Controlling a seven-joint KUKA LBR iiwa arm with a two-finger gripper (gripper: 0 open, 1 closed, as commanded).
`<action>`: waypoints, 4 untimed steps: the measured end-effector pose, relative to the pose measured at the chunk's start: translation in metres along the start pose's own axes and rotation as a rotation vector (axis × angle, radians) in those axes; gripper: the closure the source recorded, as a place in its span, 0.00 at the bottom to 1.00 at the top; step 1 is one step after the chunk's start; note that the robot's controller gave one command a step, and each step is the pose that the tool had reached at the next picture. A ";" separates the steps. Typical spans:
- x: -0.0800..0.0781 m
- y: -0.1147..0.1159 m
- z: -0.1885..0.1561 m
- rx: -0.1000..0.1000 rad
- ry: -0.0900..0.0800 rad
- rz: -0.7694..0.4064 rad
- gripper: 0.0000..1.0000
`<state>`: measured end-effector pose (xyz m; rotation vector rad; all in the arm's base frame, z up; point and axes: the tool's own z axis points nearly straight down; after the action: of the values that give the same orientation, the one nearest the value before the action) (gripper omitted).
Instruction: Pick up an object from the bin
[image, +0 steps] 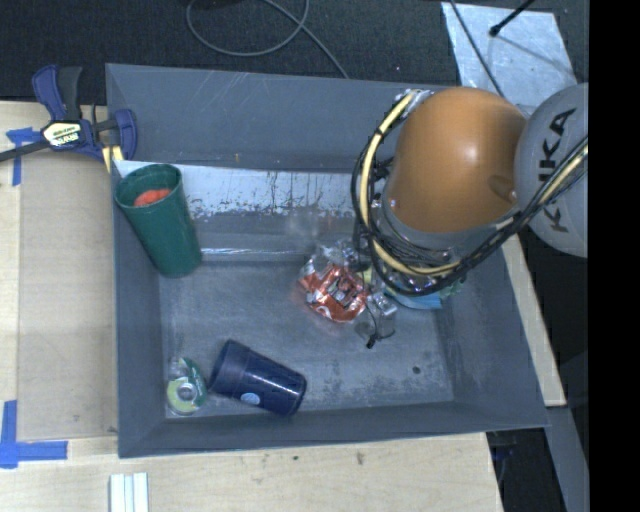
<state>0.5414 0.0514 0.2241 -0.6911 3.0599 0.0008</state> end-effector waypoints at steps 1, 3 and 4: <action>0.012 -0.019 0.019 -0.003 0.002 0.086 0.00; -0.019 -0.043 0.051 0.001 -0.007 0.174 0.00; -0.015 -0.052 0.074 0.002 -0.007 -0.017 0.00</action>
Offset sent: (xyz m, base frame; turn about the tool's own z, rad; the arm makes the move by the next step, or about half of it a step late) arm 0.0599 -0.0399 -0.0719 -0.1503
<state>0.5774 0.0108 0.1498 -0.7161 3.0468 0.0005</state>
